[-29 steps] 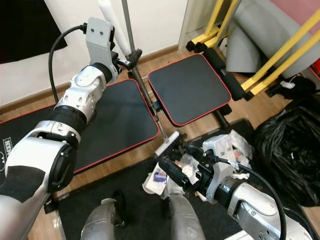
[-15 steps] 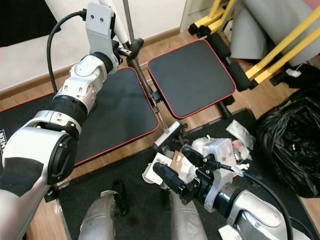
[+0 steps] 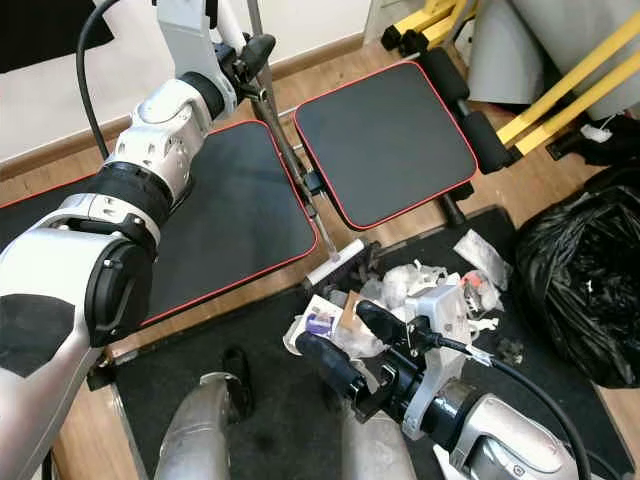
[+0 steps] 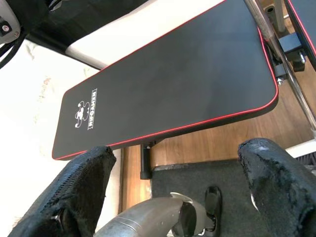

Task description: Sweep floor

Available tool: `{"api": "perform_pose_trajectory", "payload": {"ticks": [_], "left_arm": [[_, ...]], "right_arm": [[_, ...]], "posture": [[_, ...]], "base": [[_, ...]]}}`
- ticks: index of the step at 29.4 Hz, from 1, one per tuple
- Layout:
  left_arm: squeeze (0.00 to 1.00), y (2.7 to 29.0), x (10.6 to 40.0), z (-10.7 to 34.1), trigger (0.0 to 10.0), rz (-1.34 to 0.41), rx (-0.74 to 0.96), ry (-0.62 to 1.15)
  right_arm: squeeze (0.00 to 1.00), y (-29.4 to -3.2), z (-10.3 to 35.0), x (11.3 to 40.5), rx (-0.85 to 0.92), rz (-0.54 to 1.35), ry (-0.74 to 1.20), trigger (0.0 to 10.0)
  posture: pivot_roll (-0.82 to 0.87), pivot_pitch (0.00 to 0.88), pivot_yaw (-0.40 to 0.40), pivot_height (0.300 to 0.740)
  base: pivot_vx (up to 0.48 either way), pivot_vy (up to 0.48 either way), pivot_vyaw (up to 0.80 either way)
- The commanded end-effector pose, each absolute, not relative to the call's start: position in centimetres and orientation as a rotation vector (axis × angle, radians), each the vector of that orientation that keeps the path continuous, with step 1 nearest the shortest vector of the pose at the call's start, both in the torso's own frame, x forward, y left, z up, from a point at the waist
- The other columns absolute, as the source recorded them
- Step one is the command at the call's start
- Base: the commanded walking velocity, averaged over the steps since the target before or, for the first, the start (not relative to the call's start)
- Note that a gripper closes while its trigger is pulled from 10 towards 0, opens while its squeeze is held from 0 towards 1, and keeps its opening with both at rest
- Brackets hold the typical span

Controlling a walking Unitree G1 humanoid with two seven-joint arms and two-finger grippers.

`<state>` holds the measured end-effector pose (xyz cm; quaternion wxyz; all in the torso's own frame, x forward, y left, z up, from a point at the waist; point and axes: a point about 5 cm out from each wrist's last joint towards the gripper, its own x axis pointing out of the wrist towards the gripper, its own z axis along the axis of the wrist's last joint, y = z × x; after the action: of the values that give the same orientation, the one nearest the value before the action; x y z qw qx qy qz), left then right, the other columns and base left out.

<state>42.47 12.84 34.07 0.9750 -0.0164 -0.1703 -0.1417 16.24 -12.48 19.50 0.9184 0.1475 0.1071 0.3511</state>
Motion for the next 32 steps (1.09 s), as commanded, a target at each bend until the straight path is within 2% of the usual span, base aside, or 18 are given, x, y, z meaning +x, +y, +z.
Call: {"api": "perform_pose_trajectory", "payload": {"ticks": [1, 3, 7, 11, 13, 19, 26, 32], "left_arm": [[0.00, 12.7, 42.7, 33.6, 0.0, -0.235, -0.179, -0.297], [0.00, 12.7, 42.7, 33.6, 0.0, -0.235, -0.179, -0.297], [0.00, 11.5, 42.7, 33.7, 0.0, -0.318, -0.346, -0.282], [0.00, 10.9, 42.5, 34.4, 0.0, -0.376, -0.394, -0.310], [0.00, 10.0, 42.1, 35.4, 0.0, -0.453, -0.369, -0.360], [0.00, 9.4, 41.8, 35.9, 0.0, -0.499, -0.290, -0.399], [0.00, 8.5, 41.0, 35.8, 0.0, -0.605, -0.025, -0.484], [0.00, 7.6, 40.3, 35.8, 0.0, -0.680, -0.017, -0.521]], "right_arm": [[0.00, -12.6, 19.3, 15.8, 0.308, 0.710, 0.244, 10.0], [0.00, -12.6, 19.3, 15.8, 0.308, 0.710, 0.244, 10.0], [0.00, -12.8, 19.3, 16.1, 0.297, 0.701, 0.248, 10.0], [0.00, -12.9, 19.2, 16.4, 0.304, 0.695, 0.244, 10.0], [0.00, -12.9, 19.1, 16.8, 0.310, 0.691, 0.244, 10.0], [0.00, -12.9, 19.0, 17.1, 0.310, 0.691, 0.246, 10.0], [0.00, -12.9, 18.6, 18.4, 0.312, 0.687, 0.244, 10.0], [0.00, -12.9, 18.6, 18.8, 0.310, 0.689, 0.242, 10.0]], "posture": [[-0.31, 0.514, -0.159, 0.740], [-0.31, 0.514, -0.159, 0.740], [-0.32, 0.499, -0.157, 0.740], [-0.31, 0.489, -0.152, 0.740], [-0.30, 0.472, -0.148, 0.740], [-0.30, 0.466, -0.147, 0.740], [-0.24, 0.424, -0.144, 0.740], [-0.23, 0.412, -0.144, 0.740]], "base": [[0.000, 0.000, 0.00], [0.000, 0.000, 0.00], [0.000, 0.000, 0.00], [0.000, 0.000, 0.00], [0.000, 0.000, 0.00], [0.000, 0.000, 0.00], [0.000, 0.000, 0.00], [0.000, 0.000, 0.00]]}}
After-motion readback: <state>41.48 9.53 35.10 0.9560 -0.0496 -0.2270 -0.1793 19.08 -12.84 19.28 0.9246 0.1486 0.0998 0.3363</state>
